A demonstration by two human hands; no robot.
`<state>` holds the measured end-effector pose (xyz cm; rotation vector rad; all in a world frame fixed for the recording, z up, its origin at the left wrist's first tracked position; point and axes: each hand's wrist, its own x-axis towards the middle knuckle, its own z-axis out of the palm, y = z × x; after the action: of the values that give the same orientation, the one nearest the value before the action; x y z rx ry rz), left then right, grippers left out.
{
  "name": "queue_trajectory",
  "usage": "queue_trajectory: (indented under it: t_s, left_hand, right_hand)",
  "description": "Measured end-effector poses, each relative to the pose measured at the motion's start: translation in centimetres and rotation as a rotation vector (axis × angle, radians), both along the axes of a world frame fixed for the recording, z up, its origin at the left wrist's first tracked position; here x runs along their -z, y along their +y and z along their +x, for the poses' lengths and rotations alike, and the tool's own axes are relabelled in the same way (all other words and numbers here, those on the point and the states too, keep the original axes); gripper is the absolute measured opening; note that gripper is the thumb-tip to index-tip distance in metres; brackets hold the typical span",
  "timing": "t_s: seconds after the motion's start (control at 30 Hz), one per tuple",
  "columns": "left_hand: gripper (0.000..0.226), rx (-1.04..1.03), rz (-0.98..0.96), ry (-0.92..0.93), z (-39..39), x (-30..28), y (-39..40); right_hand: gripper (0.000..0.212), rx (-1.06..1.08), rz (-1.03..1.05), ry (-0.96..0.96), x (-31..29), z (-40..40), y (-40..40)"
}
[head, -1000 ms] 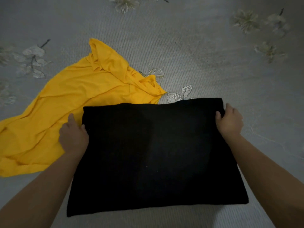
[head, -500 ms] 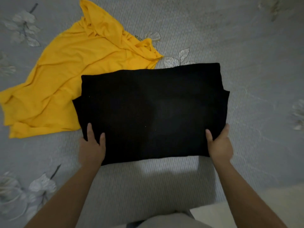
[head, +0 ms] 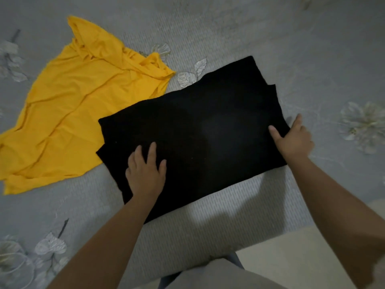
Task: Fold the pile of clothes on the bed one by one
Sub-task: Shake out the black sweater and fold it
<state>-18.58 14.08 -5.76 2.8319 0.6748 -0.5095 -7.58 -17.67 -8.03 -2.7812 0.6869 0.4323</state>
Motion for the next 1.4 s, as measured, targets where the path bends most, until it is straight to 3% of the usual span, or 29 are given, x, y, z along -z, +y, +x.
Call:
queue_trajectory:
  t_s: [0.13,0.33,0.5,0.63,0.8,0.97,1.13,1.27,1.4]
  left_hand:
    - [0.054,0.306,0.016,-0.036,7.4,0.4,-5.4]
    - [0.049,0.778,-0.075,-0.177,18.7,2.3,-15.5]
    - [0.051,1.102,-0.012,-0.112,24.8,5.4,-19.8]
    - [0.054,1.054,-0.088,-0.215,25.9,6.2,-19.7]
    - [0.053,1.055,0.041,-0.131,26.4,5.9,-21.2]
    - [0.041,0.994,-0.218,-0.282,24.9,3.4,-19.0]
    - [0.046,0.910,-0.284,-0.408,21.7,-0.8,-12.0]
    - [0.048,0.987,-0.204,-0.389,18.1,-3.2,-3.2]
    - [0.045,0.991,-0.166,-0.368,13.8,-3.1,4.9]
  right_hand:
    - [0.090,0.156,0.117,-0.041,0.0,-1.0,0.0]
    - [0.085,0.172,0.165,-0.058,0.4,-2.0,-1.5]
    - [0.079,0.190,0.269,-0.141,1.9,-2.2,-2.6]
    - [0.076,0.254,0.282,-0.186,2.9,-2.5,-2.2]
    - [0.066,0.268,0.260,-0.163,3.0,-2.2,-1.4]
    - [0.062,0.251,0.405,-0.274,0.8,-2.7,-0.3]
    - [0.066,0.159,0.440,-0.437,-3.8,-4.8,4.3]
    - [0.061,-0.031,0.364,-0.373,-6.0,-8.5,11.7]
    - [0.052,-0.093,0.284,-0.293,-6.3,-13.4,19.8]
